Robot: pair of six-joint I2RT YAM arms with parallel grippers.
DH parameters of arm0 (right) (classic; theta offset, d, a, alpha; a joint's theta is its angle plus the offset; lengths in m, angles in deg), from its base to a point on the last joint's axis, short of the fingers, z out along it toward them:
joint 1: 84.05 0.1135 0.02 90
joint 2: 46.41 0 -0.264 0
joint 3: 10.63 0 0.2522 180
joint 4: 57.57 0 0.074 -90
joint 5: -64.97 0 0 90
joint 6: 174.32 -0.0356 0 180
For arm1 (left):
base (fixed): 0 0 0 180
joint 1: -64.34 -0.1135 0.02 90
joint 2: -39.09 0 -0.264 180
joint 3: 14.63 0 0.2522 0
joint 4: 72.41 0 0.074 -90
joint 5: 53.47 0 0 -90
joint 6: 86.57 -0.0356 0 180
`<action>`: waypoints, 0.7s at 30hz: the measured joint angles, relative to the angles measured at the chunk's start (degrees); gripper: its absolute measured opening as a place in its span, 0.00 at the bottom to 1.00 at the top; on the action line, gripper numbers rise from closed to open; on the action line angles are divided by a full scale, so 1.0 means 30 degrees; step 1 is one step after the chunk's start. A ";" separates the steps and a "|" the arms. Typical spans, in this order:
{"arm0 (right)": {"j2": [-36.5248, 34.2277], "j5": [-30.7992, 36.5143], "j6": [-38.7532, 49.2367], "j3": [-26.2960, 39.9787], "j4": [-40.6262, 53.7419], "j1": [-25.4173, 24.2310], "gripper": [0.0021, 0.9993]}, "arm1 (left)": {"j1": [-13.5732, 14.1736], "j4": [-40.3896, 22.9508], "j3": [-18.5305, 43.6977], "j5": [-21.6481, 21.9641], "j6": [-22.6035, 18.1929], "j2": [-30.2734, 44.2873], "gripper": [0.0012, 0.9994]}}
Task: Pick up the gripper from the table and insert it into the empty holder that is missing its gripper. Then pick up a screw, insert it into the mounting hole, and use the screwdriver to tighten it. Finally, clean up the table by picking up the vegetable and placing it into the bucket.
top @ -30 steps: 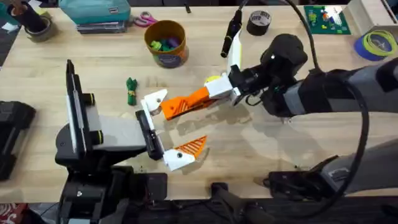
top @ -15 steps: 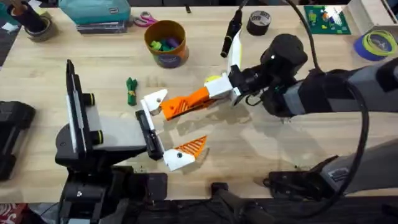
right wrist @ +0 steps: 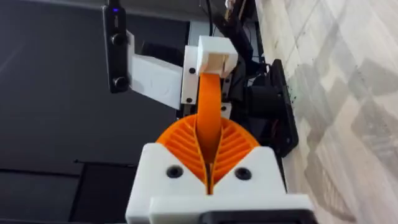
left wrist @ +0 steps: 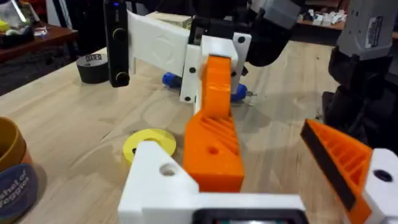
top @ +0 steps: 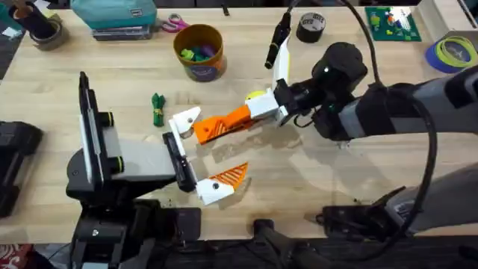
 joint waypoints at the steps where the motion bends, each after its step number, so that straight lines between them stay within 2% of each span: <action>1: 0.0000 0.0001 0.0000 0.0000 -0.0002 0.0000 0.01 | 0.0000 0.0000 0.0000 0.0000 0.0000 0.0007 0.99; 21: 0.0000 0.0147 -0.0012 -0.0131 0.0043 0.0000 0.01 | 0.0000 0.0000 0.0000 0.0000 0.0000 0.0007 0.99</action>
